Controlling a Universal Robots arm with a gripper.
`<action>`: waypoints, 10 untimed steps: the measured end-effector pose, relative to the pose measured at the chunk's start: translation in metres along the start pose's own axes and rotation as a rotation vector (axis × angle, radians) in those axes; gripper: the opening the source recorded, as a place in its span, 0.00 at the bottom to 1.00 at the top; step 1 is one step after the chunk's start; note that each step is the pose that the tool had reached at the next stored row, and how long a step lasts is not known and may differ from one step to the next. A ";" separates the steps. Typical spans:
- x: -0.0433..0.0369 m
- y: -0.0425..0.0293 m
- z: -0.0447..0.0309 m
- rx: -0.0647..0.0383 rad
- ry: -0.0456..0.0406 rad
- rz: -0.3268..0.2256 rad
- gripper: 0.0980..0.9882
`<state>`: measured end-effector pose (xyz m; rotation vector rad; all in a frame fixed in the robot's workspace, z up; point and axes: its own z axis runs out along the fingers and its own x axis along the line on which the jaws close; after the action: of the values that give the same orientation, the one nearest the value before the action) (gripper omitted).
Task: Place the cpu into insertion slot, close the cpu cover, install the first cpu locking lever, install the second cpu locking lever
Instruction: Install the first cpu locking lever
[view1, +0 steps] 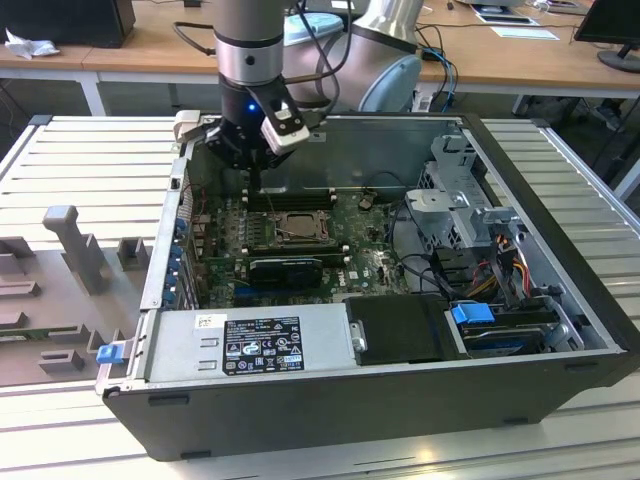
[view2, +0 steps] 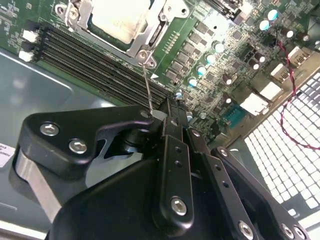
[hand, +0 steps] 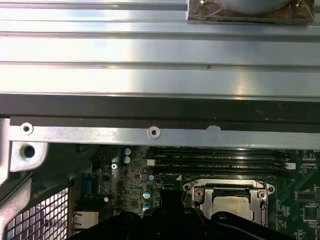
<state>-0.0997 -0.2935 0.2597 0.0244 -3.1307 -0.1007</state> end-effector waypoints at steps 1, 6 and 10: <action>-0.0008 0.0000 0.0001 0.000 0.0000 0.000 0.01; -0.0074 -0.0002 0.0006 0.000 0.0000 0.000 0.01; -0.0163 -0.0003 0.0006 0.000 0.0000 0.000 0.01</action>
<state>-0.0834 -0.2935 0.2589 0.0244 -3.1307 -0.1005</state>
